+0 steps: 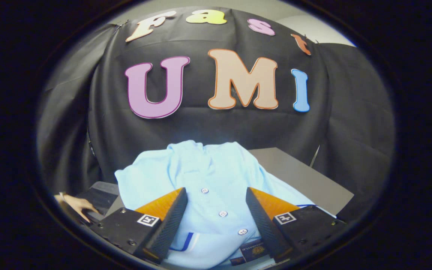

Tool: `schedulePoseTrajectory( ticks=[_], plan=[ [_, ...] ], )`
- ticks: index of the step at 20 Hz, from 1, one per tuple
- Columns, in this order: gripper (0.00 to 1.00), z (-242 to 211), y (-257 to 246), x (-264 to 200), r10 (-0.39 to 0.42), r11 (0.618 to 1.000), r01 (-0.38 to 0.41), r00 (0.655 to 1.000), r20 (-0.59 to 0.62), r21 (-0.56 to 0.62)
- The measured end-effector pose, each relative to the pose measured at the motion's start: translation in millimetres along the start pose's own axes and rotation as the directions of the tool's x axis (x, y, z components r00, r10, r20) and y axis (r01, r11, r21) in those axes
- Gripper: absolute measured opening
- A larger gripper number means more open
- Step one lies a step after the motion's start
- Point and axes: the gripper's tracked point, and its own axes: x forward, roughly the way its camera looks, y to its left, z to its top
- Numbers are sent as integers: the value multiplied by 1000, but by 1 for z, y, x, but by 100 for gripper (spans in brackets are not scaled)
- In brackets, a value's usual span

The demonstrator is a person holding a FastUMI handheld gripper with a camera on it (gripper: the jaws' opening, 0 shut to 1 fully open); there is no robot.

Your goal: Put the clothes into the washing machine and then close the washing machine lid.

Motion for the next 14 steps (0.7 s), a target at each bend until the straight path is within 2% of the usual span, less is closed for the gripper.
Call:
schedulePoseTrajectory(
  ticks=[4,10,14],
  plan=[
    [88,0,9,0,38,999,-38,999,9,20],
    [45,-1,23,0,91,994,-91,996,6,63],
    [17,2,28,-1,84,995,-86,996,38,52]
  ],
)
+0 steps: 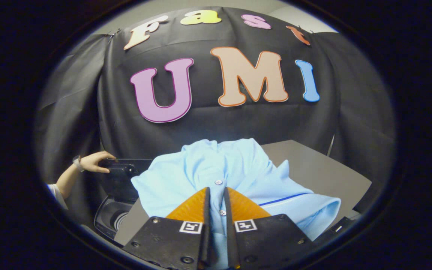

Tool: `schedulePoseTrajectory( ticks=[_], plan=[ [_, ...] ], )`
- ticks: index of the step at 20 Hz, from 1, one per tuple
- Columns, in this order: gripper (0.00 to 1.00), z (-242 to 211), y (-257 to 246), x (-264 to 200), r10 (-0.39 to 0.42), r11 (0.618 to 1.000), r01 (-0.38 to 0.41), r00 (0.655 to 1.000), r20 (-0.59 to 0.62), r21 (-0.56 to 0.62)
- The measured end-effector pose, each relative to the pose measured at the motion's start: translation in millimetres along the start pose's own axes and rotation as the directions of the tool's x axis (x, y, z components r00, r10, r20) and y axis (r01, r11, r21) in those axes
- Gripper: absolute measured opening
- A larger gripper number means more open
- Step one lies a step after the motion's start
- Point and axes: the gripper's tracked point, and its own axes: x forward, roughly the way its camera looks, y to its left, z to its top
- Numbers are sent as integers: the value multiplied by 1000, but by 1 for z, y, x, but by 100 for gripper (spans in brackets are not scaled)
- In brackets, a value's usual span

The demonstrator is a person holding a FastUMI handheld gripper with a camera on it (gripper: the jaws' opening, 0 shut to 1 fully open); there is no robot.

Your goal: Put the clothes into the washing machine and then close the washing machine lid.

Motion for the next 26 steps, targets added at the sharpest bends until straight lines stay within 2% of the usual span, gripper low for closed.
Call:
schedulePoseTrajectory(
  ticks=[1,4,9,13,16,19,24,26],
  plan=[
    [11,0,0,1,-11,1000,11,1000,5,2],
    [4,-1,18,-4,16,999,-17,1000,25,34],
    [3,-5,73,-17,84,994,-89,993,77,62],
    [3,-9,133,-24,197,973,-205,977,80,107],
    [3,-17,183,-26,269,959,-273,961,69,71],
    [3,-34,233,-23,352,933,-354,935,47,62],
    [3,-79,293,5,421,907,-420,907,-21,43],
    [3,-103,312,15,472,881,-466,879,-66,80]
  ],
)
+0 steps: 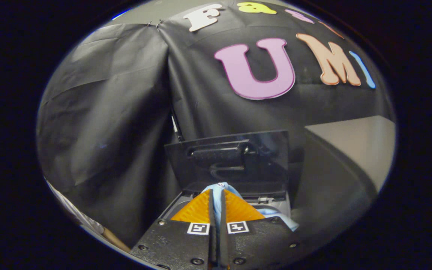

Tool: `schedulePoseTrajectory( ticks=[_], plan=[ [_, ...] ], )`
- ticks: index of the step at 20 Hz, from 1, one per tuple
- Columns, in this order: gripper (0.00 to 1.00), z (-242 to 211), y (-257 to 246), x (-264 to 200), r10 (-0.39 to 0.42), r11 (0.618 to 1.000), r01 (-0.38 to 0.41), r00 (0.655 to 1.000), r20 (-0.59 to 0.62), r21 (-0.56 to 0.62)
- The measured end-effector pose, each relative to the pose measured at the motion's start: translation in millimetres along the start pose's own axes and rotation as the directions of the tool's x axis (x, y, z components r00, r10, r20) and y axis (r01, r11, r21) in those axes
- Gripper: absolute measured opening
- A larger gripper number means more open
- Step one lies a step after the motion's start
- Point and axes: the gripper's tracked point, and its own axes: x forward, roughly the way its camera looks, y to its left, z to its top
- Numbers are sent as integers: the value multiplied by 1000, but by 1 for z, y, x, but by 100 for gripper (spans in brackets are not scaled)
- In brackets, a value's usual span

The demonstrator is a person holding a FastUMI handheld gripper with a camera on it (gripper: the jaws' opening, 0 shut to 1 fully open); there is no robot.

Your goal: Put the clothes into the washing machine and then close the washing machine lid.

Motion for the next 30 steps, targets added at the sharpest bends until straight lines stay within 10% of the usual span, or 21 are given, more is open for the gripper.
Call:
schedulePoseTrajectory(
  ticks=[16,24,30],
  plan=[
    [35,45,0,43,-12,999,14,998,68,-40],
    [97,106,-23,88,-112,989,126,979,167,-72],
    [96,138,-44,136,-203,977,213,955,214,-25]
  ],
)
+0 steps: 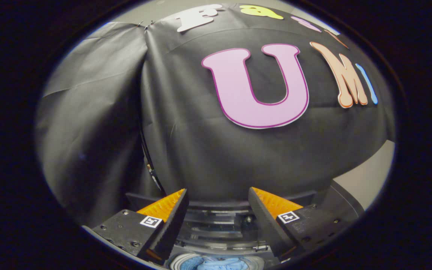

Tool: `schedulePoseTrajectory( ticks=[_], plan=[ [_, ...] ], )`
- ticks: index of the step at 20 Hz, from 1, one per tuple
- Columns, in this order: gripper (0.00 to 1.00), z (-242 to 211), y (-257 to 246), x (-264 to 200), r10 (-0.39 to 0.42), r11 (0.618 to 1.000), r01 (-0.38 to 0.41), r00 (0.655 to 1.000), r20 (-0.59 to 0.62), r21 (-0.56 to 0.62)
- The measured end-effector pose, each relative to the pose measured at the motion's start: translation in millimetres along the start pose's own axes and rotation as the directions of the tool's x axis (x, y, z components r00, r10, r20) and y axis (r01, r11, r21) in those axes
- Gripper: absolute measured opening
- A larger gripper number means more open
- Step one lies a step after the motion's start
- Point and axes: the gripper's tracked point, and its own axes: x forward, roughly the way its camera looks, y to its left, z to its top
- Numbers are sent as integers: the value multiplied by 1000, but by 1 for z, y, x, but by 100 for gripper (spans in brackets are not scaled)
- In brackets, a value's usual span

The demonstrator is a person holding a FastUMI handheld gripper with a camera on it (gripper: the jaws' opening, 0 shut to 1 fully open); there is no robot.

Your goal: Put the clothes into the washing machine and then close the washing machine lid.

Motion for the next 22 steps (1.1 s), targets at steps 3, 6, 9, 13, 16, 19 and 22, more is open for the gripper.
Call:
schedulePoseTrajectory(
  ticks=[3,6,9,13,16,19,22],
  plan=[
    [96,-12,-9,22,-46,999,46,998,-38,-20],
    [96,-18,-16,30,-80,989,77,997,-17,-128],
    [97,-13,-16,29,-94,988,93,996,-1,-126],
    [97,-13,-15,12,-93,988,90,996,-15,-122],
    [98,-17,-10,-6,-87,989,85,996,-17,-120],
    [98,-20,-6,-27,-87,989,82,996,-32,-121],
    [97,-26,-2,-48,-87,990,80,995,-53,-120]
  ],
)
